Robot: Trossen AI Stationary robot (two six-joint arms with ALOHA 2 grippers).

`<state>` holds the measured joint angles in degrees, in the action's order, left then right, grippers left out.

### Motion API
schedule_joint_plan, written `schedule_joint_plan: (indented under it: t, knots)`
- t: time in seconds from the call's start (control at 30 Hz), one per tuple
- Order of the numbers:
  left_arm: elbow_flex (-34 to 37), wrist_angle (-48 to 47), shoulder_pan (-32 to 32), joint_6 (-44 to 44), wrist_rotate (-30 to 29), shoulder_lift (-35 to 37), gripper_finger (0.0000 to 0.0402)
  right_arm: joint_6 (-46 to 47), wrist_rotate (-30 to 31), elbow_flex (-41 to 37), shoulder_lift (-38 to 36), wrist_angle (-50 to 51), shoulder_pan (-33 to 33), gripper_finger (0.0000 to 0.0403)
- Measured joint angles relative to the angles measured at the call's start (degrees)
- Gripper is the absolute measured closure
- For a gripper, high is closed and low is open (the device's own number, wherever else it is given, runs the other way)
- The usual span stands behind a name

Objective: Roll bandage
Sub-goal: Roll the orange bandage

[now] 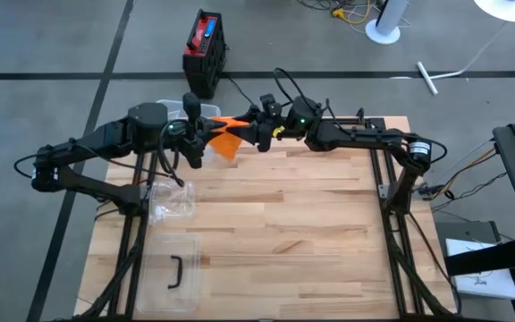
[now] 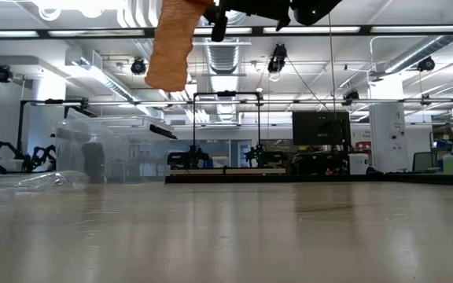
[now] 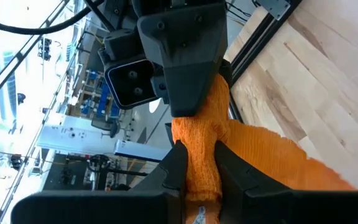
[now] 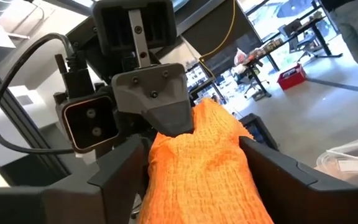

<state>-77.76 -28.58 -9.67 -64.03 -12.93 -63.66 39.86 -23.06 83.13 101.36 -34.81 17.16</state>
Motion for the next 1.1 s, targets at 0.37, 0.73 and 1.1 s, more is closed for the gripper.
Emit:
schedule_joint_plan:
  t: [0.37,0.73,1.1]
  knots:
    - [0.0,0.07,0.02,0.07,-2.25,0.0,0.0348,-2.06,2.08,0.0,0.0,0.2,-0.33,0.0241]
    - [-0.97,0.06,-1.25,15.04,-5.84,0.96,0.0221,-13.41,9.09,0.09,-0.07,0.72,-1.53,0.0293]
    - [-1.53,-2.45,-9.78,29.42,11.67,2.55,0.01,-26.41,9.39,-0.5,-0.22,0.95,-4.23,0.0297]
